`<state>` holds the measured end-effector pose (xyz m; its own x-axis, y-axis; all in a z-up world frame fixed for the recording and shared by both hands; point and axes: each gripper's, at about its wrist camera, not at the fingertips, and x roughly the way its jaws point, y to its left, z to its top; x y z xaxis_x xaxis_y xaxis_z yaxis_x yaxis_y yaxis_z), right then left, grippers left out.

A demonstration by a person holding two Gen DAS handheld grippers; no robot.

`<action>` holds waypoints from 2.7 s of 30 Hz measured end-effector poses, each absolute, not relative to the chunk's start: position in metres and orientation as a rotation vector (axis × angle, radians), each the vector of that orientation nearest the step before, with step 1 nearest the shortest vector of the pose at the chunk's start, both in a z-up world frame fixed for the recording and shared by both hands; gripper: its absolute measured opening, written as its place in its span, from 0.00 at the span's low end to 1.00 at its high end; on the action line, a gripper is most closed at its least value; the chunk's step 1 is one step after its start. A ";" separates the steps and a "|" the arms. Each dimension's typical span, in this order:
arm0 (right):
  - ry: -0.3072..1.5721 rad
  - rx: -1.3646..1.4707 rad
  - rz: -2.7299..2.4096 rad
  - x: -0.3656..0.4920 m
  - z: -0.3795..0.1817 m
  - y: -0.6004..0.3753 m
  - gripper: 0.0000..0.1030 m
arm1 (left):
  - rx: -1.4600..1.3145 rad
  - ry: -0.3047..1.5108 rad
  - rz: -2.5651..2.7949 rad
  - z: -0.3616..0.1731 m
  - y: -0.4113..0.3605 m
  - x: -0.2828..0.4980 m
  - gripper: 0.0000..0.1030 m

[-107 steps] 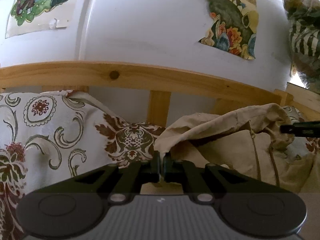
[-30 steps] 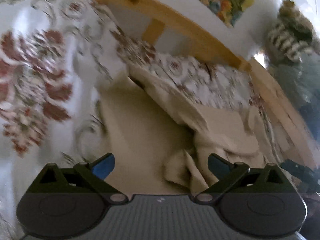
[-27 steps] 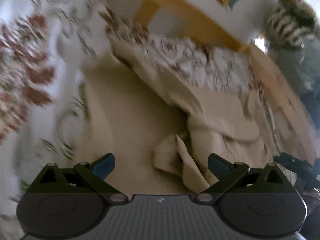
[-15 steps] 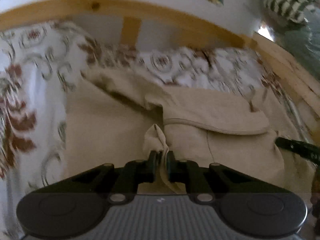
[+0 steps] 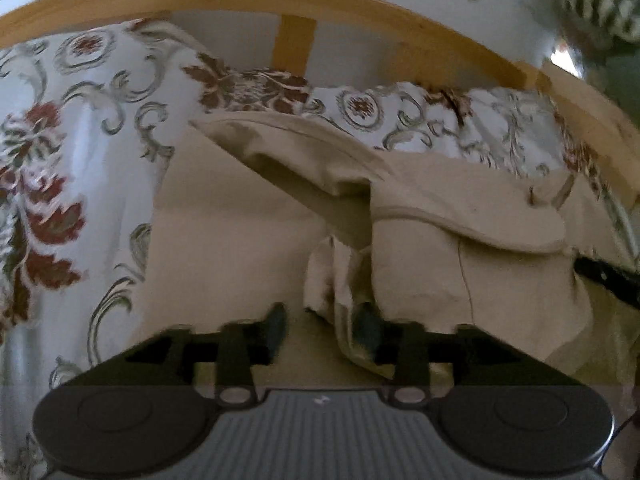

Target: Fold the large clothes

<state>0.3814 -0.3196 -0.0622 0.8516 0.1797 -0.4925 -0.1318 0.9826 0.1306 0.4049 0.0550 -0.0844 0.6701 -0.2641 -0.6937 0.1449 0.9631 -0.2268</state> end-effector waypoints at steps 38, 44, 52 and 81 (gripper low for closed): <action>0.612 -0.768 0.371 0.089 -0.060 -0.222 0.93 | 0.310 0.623 -0.617 -0.076 -0.038 0.078 0.99; 0.519 -0.623 0.253 0.097 -0.037 -0.226 0.90 | 0.507 0.628 -0.445 -0.093 -0.066 0.084 0.91; 0.529 -0.548 0.254 0.103 -0.034 -0.241 0.90 | 0.387 0.633 -0.341 -0.071 -0.046 0.103 0.48; 0.547 -0.625 0.099 0.116 -0.047 -0.270 0.31 | 0.399 0.706 -0.106 -0.077 0.039 0.096 0.36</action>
<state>0.1162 -0.2699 -0.0466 0.8544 -0.0731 -0.5144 -0.2490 0.8114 -0.5289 0.0960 0.0391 -0.0769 0.7590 0.0383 -0.6500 0.2283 0.9192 0.3207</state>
